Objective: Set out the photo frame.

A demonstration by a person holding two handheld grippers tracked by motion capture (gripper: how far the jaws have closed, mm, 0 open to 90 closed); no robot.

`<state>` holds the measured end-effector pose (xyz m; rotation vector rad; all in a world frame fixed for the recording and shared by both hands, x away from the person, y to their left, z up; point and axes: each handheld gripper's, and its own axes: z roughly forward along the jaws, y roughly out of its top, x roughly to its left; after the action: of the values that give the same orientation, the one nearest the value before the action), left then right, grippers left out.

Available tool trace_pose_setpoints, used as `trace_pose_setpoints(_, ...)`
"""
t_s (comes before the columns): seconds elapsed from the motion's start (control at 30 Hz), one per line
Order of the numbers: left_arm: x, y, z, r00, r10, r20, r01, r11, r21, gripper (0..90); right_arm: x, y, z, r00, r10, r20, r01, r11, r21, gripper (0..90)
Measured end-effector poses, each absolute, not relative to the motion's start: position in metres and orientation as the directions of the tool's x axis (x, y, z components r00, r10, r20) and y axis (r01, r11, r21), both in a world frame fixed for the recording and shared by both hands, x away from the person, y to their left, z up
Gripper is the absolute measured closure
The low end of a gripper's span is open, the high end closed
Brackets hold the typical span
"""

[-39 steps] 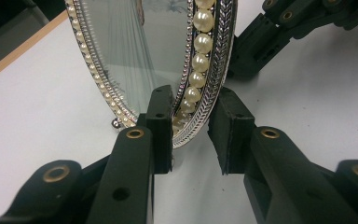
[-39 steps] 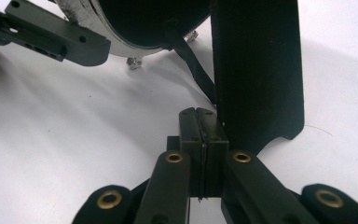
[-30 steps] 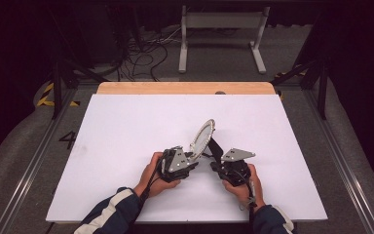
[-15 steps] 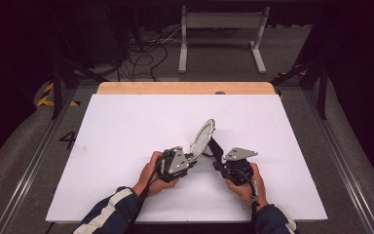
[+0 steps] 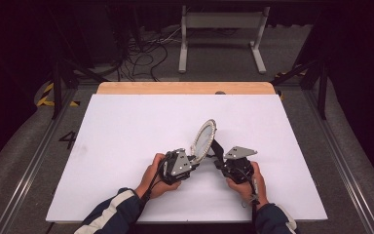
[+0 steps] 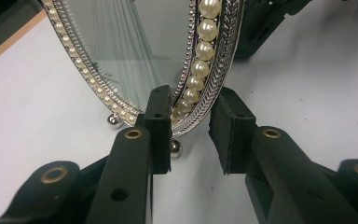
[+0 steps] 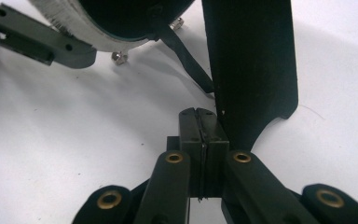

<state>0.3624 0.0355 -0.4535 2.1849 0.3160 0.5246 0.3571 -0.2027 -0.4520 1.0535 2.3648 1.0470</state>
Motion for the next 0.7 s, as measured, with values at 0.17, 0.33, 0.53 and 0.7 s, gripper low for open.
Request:
trace_pose_setpoints(0.17,0.363,0.035,-0.455,0.886,0.398,0.238,0.056,-0.601,0.798,69.9,0.362,-0.206,-0.453,-0.648,0.762,-0.015,0.497,0.437,0.750,90.0)
trace_pose_setpoints(0.33,0.364,0.034,-0.456,0.887,0.402,0.227,0.064,-0.594,0.802,70.4,0.366,-0.209,-0.454,-0.635,0.772,-0.014,0.500,0.425,0.755,90.0)
trace_pose_setpoints(0.53,0.367,0.035,-0.457,0.896,0.398,0.198,0.080,-0.582,0.809,70.5,0.370,-0.212,-0.455,-0.623,0.782,-0.002,0.508,0.406,0.759,90.0)
trace_pose_setpoints(0.7,0.369,0.034,-0.459,0.898,0.402,0.179,0.094,-0.573,0.814,71.7,0.378,-0.215,-0.458,-0.601,0.799,0.017,0.518,0.373,0.770,90.0)
